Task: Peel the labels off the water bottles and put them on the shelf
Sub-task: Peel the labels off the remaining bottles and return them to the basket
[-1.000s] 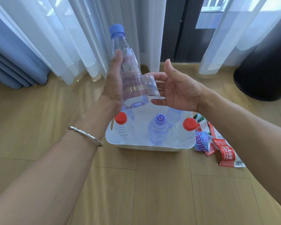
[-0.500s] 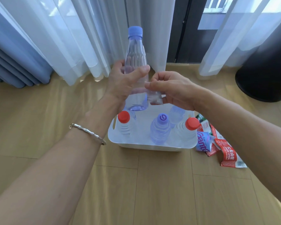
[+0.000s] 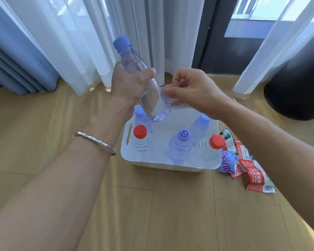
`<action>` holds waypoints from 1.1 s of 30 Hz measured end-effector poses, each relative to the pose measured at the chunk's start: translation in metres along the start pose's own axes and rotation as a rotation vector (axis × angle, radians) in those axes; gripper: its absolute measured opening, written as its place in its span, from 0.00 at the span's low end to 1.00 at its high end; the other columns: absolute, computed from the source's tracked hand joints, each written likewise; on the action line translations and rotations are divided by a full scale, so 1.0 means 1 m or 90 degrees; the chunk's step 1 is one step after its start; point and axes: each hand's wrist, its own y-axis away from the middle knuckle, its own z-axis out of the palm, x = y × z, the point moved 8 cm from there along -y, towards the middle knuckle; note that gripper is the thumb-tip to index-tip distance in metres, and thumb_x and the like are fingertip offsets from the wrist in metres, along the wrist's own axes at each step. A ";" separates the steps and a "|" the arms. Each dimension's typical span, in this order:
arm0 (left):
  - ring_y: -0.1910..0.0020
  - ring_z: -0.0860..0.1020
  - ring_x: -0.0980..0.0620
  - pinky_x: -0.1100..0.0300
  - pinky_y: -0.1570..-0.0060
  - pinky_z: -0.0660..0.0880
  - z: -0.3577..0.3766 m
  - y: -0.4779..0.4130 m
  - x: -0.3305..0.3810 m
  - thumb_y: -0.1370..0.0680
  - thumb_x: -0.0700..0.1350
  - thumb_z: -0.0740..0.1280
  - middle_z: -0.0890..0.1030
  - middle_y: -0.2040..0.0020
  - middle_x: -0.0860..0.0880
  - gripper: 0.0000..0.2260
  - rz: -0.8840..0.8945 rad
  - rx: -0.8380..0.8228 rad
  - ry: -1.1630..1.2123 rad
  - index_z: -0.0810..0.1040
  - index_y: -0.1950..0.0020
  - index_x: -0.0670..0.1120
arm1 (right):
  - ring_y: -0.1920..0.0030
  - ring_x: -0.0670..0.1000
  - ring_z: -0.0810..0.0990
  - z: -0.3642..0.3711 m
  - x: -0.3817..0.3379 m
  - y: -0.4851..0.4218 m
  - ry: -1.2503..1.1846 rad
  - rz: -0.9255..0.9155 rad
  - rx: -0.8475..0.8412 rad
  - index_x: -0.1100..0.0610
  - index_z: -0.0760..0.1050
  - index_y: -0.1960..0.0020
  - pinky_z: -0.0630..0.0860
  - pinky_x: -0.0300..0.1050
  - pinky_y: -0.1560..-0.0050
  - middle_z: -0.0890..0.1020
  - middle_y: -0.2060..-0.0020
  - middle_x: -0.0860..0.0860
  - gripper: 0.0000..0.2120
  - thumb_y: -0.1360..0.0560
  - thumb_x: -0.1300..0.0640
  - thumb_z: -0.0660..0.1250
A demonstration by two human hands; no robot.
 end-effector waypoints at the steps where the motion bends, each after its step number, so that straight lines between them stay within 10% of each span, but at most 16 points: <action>1: 0.51 0.82 0.42 0.44 0.51 0.79 -0.001 -0.002 0.001 0.40 0.48 0.74 0.79 0.52 0.45 0.23 -0.001 -0.005 0.018 0.69 0.49 0.50 | 0.58 0.62 0.80 -0.002 0.005 0.000 -0.074 0.022 -0.015 0.52 0.69 0.65 0.80 0.64 0.52 0.80 0.56 0.68 0.14 0.28 0.56 0.73; 4: 0.56 0.80 0.45 0.46 0.54 0.80 0.002 -0.005 0.007 0.39 0.43 0.72 0.78 0.55 0.45 0.21 0.016 -0.027 0.049 0.69 0.49 0.48 | 0.45 0.63 0.82 -0.005 0.014 -0.001 -0.283 0.056 -0.066 0.56 0.66 0.59 0.83 0.50 0.55 0.82 0.52 0.65 0.12 0.25 0.65 0.69; 9: 0.57 0.79 0.45 0.51 0.60 0.79 0.008 -0.006 0.010 0.37 0.39 0.70 0.77 0.57 0.44 0.16 0.011 -0.094 0.089 0.72 0.52 0.46 | 0.63 0.48 0.84 -0.012 0.022 -0.002 -0.458 0.116 -0.115 0.57 0.66 0.57 0.80 0.37 0.69 0.86 0.62 0.52 0.10 0.23 0.71 0.59; 17: 0.67 0.78 0.47 0.53 0.65 0.76 -0.005 -0.009 0.039 0.38 0.37 0.65 0.78 0.66 0.46 0.11 0.044 -0.104 0.160 0.71 0.58 0.44 | 0.61 0.43 0.82 -0.069 0.063 -0.002 -0.507 0.180 -0.020 0.59 0.78 0.45 0.79 0.30 0.60 0.86 0.53 0.50 0.12 0.23 0.67 0.60; 23: 0.66 0.76 0.53 0.58 0.66 0.76 -0.013 -0.006 0.042 0.38 0.34 0.68 0.75 0.63 0.51 0.17 0.111 -0.039 0.078 0.69 0.56 0.50 | 0.60 0.52 0.79 -0.110 0.119 0.003 0.088 0.251 0.214 0.59 0.79 0.49 0.80 0.47 0.57 0.82 0.57 0.56 0.06 0.23 0.64 0.65; 33: 0.51 0.76 0.52 0.68 0.54 0.70 0.049 0.042 0.005 0.32 0.43 0.75 0.74 0.57 0.61 0.26 0.181 -0.177 -0.297 0.71 0.37 0.48 | 0.50 0.58 0.78 -0.045 0.112 -0.037 0.491 0.149 0.054 0.56 0.81 0.45 0.76 0.48 0.51 0.82 0.48 0.56 0.15 0.22 0.60 0.56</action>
